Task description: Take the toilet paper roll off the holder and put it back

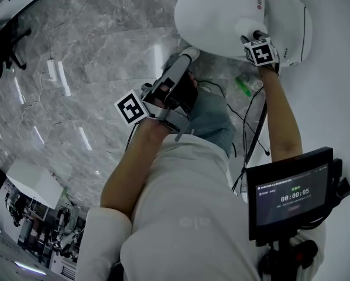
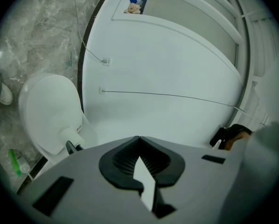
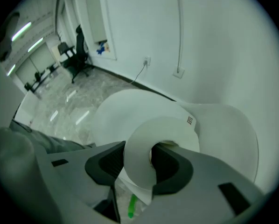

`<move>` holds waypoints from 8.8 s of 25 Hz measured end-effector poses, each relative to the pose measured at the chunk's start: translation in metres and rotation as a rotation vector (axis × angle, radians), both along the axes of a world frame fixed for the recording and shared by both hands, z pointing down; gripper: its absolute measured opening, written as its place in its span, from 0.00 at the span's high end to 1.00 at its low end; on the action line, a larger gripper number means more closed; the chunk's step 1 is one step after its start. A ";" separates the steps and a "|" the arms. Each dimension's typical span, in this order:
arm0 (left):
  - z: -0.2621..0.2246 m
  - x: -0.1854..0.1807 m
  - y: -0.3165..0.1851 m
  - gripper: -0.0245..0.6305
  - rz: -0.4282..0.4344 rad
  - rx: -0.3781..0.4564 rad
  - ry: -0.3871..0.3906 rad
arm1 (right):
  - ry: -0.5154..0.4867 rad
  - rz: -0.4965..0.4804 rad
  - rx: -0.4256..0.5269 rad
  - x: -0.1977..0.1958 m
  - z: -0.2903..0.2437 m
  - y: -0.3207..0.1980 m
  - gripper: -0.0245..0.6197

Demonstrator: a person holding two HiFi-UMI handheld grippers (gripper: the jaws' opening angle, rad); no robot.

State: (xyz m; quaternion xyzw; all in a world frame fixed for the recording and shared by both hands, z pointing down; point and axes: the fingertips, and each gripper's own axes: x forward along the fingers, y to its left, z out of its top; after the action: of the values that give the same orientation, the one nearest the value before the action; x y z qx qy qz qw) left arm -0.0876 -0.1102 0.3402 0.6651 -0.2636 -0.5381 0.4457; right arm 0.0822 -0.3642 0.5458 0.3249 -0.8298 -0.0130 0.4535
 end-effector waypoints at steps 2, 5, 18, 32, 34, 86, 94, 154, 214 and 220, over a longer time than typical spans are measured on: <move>-0.003 0.000 -0.004 0.95 0.009 0.009 -0.007 | -0.152 0.027 -0.009 -0.003 -0.019 0.007 0.70; -0.013 0.007 -0.006 0.95 0.030 0.036 -0.028 | -0.371 0.044 -0.005 -0.003 -0.064 0.026 0.70; 0.133 -0.155 0.276 0.95 -0.868 -0.161 0.144 | -0.818 -0.769 -0.757 -0.321 -0.061 0.354 0.70; 0.037 -0.082 0.077 0.95 -0.272 -0.051 0.032 | -1.570 -0.344 -0.573 -0.098 -0.224 0.238 0.70; 0.036 -0.067 0.057 0.95 -0.215 -0.046 0.027 | -1.656 -0.296 -0.549 -0.073 -0.227 0.230 0.70; 0.031 0.021 0.016 0.95 0.040 0.002 0.264 | -0.253 -0.308 0.031 0.014 -0.236 0.036 0.70; 0.036 0.014 0.027 0.95 0.031 -0.010 0.256 | 0.218 -0.388 -0.097 0.021 -0.203 0.006 0.70; 0.041 0.007 0.039 0.95 -0.026 -0.046 0.161 | -1.500 -0.225 -0.376 -0.020 -0.264 0.165 0.63; 0.066 0.008 0.034 0.95 -0.010 -0.115 0.191 | -1.794 0.189 -0.565 -0.012 -0.154 0.231 0.64; 0.068 0.009 0.034 0.95 -0.012 -0.115 0.190 | -1.804 0.193 -0.576 -0.013 -0.153 0.231 0.64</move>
State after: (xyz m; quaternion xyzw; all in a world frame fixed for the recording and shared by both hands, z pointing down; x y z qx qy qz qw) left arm -0.0790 -0.0762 0.4079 0.5830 -0.2545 -0.5852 0.5029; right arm 0.0697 -0.1330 0.3926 0.1556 -0.8079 0.4851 -0.2963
